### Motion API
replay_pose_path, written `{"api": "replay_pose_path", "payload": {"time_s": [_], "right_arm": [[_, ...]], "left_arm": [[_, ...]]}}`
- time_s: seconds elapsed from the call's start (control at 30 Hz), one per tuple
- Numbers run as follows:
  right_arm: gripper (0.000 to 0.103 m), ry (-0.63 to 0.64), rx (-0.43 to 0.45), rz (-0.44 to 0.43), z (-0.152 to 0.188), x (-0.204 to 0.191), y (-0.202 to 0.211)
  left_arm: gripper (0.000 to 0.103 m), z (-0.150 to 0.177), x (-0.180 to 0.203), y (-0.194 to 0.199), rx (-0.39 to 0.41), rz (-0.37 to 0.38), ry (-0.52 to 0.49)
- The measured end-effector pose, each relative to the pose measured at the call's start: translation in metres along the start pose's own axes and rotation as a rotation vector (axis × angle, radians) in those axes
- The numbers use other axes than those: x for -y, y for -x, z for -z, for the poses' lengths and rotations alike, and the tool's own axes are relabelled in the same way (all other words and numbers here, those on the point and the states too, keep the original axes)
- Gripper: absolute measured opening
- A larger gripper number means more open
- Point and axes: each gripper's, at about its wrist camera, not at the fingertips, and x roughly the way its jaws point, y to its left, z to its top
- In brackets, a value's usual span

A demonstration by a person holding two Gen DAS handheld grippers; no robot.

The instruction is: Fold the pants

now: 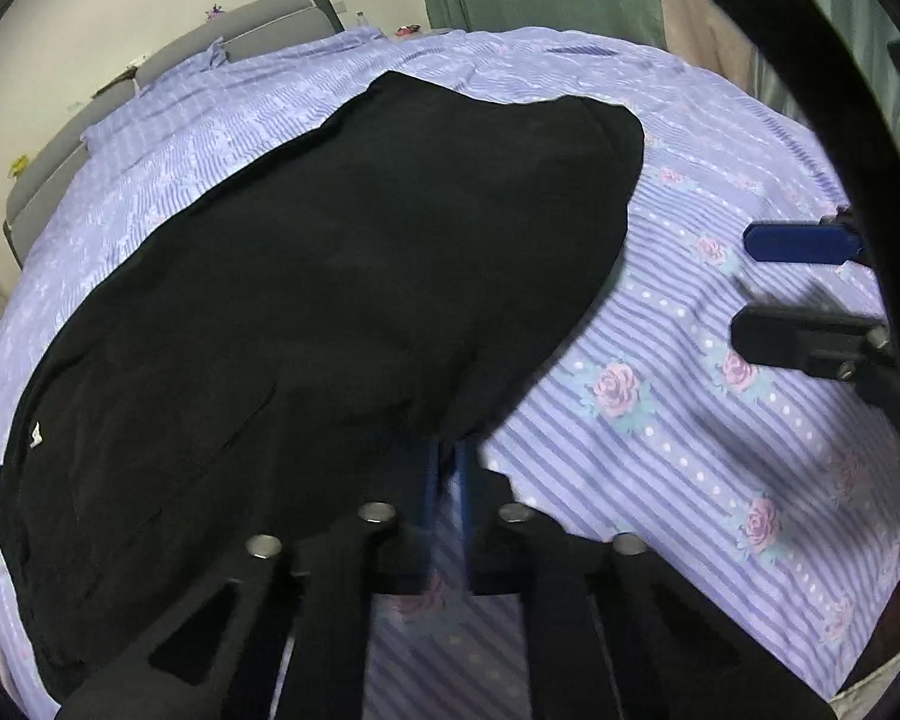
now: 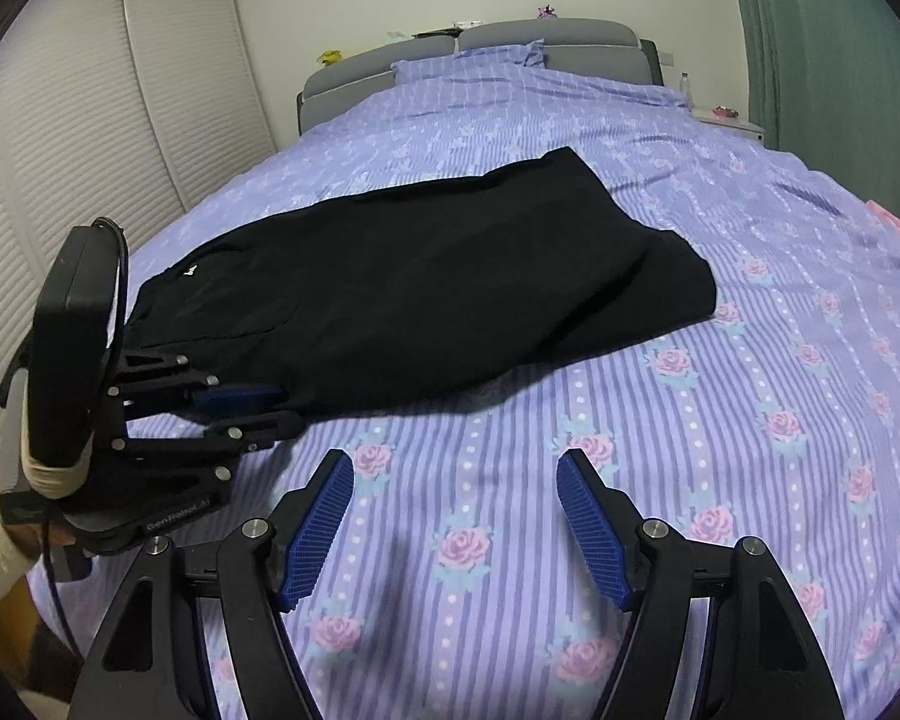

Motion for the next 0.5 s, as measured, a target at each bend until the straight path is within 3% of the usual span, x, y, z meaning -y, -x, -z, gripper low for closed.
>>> {"api": "replay_pose_path", "payload": {"time_s": [0.13, 0.23, 0.5], "right_arm": [[0.066, 0.008, -0.008, -0.016, -0.006, -0.002, -0.01], [0.066, 0.021, -0.003, -0.027, -0.014, -0.008, -0.016], [0.065, 0.042, -0.012, -0.089, -0.038, -0.025, -0.04]], "left_arm": [[0.004, -0.018, -0.033, 0.012, 0.042, 0.069, 0.125], [0.004, -0.034, -0.059, 0.013, 0.062, 0.072, 0.189], [0.004, -0.049, -0.107, -0.016, 0.012, 0.081, 0.282]]}}
